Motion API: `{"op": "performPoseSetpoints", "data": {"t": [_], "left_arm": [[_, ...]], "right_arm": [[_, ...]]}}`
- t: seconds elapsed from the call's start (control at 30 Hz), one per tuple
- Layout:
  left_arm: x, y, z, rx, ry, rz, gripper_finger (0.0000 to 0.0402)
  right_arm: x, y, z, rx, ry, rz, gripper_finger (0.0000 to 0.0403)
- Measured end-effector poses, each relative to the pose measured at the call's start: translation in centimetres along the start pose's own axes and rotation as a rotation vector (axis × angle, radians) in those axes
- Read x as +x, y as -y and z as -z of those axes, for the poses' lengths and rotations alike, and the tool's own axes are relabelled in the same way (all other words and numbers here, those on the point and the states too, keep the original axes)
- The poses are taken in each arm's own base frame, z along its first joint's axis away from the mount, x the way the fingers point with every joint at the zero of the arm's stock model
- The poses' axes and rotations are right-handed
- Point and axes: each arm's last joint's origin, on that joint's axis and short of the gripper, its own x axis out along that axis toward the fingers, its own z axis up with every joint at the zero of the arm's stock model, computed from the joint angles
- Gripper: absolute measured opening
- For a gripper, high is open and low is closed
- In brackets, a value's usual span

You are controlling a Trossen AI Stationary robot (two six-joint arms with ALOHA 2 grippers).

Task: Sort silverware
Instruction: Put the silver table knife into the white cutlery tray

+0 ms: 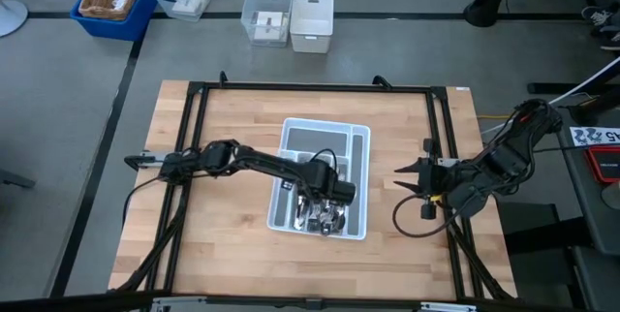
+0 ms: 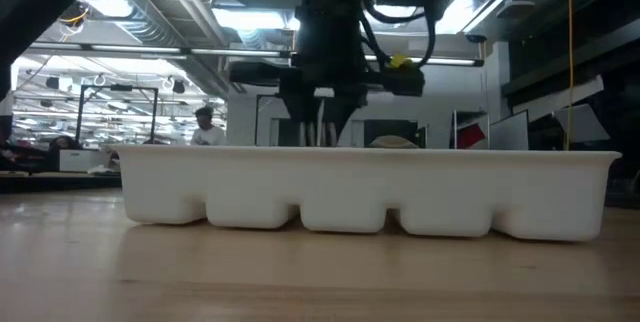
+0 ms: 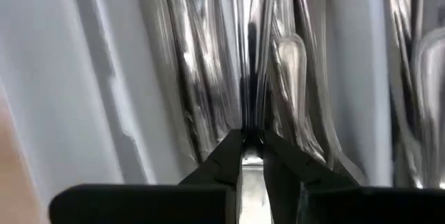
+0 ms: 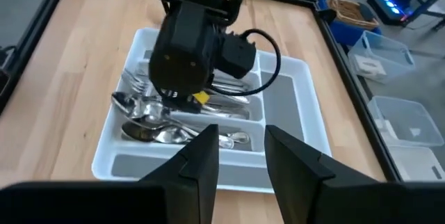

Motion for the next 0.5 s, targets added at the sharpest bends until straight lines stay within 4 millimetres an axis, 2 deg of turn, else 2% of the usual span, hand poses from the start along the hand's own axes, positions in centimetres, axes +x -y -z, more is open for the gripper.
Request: {"op": "performPoseSetpoints", "data": {"t": [0.2, 0.5], "left_arm": [[0.5, 0.2, 0.6, -0.008, 0.003, 0.021, 0.0059], [1.0, 0.0, 0.7, -0.036, -0.011, -0.017, 0.0116]], "right_arm": [[-0.9, 0.8, 0.1, -0.012, 0.016, -0.048, 0.012], [-3.9, 3.8, 0.7, 0.116, 0.108, -0.114, 0.012]]}}
